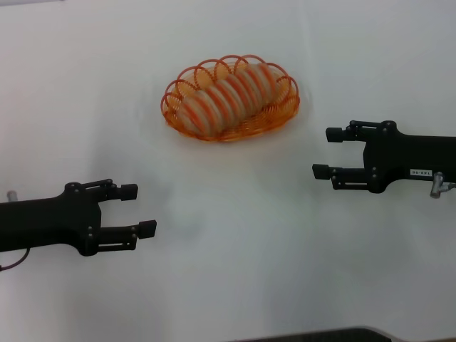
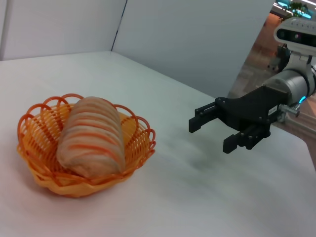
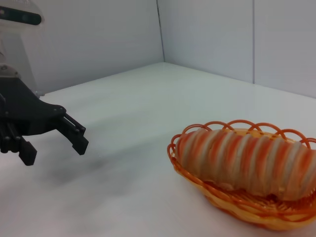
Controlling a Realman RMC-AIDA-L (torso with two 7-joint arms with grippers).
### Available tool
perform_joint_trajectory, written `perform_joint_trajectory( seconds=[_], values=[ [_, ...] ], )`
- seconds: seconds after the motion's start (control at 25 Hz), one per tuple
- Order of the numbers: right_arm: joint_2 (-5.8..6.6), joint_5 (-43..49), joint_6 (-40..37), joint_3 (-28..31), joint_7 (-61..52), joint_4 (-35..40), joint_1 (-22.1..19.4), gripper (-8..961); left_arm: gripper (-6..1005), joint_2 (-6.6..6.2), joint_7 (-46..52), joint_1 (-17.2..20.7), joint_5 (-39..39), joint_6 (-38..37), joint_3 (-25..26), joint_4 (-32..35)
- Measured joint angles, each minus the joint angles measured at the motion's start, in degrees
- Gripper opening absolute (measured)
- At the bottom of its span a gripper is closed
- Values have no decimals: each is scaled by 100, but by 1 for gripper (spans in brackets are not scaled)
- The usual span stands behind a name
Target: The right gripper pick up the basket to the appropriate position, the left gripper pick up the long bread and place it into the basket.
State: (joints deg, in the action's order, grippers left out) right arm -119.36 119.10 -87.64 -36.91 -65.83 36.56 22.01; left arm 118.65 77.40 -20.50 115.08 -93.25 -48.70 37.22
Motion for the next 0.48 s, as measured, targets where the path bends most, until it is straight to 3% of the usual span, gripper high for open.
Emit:
perform_joint_trajectory(
  seconds=[0.48],
  values=[
    [9,-1,60,0,-20,-9,-48,781,811,-10,-11,-62,14,11,31,16]
  ],
)
